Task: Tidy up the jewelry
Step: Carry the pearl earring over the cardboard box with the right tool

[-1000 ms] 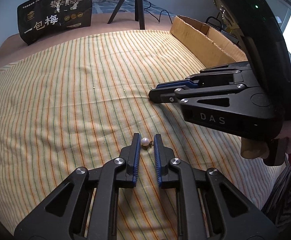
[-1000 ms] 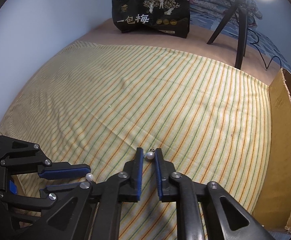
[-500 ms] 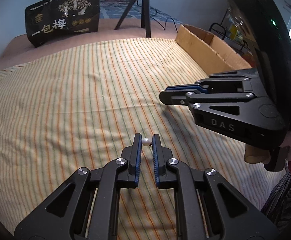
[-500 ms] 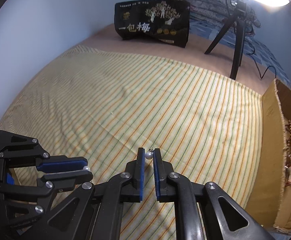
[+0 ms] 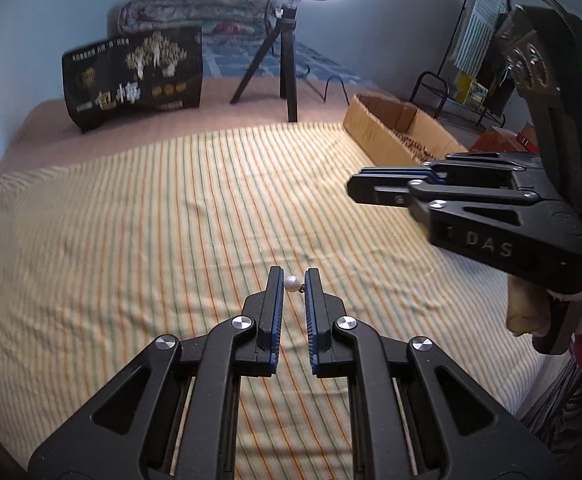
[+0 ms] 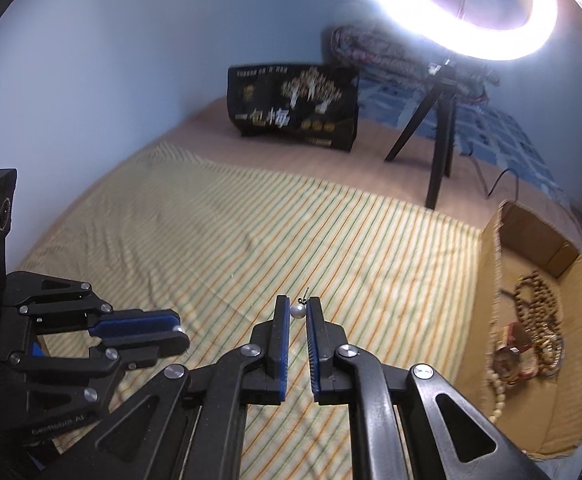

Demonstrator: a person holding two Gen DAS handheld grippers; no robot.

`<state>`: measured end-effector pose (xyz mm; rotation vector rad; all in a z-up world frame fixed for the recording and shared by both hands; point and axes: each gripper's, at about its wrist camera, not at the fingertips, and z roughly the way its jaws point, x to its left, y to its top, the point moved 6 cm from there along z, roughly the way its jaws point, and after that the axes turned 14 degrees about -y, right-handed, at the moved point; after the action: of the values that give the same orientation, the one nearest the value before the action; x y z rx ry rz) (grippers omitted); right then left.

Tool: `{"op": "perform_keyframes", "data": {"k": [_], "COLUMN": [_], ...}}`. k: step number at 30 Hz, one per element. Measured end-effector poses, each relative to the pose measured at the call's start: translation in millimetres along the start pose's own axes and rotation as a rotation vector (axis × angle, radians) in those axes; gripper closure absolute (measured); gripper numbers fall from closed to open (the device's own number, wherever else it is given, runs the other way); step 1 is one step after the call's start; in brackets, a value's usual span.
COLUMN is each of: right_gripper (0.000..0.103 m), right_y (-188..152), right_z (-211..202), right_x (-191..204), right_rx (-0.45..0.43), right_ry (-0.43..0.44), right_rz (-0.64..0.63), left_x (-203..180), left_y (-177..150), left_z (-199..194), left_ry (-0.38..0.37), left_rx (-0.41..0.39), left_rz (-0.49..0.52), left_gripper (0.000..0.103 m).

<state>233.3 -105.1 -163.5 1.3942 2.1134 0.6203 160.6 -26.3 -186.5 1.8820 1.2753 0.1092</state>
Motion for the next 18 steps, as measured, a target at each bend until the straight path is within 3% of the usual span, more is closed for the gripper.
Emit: {"op": "perform_keyframes", "data": {"k": [9,18], "right_gripper": [0.097,0.097], "right_y": [18,24], "right_z": [-41,-60], "right_x": [-31,-77], "right_rx": [-0.095,-0.136], "right_ry": [-0.043,-0.106], "right_rz": [0.058,0.131], "left_x": [-3,-27], "left_y": [30,52], "left_z": [-30,-29], "left_ry": [-0.005,-0.027], "left_rx": [-0.103,-0.136], "left_rz": [-0.026,0.018], "left_gripper": [0.094,0.094]}}
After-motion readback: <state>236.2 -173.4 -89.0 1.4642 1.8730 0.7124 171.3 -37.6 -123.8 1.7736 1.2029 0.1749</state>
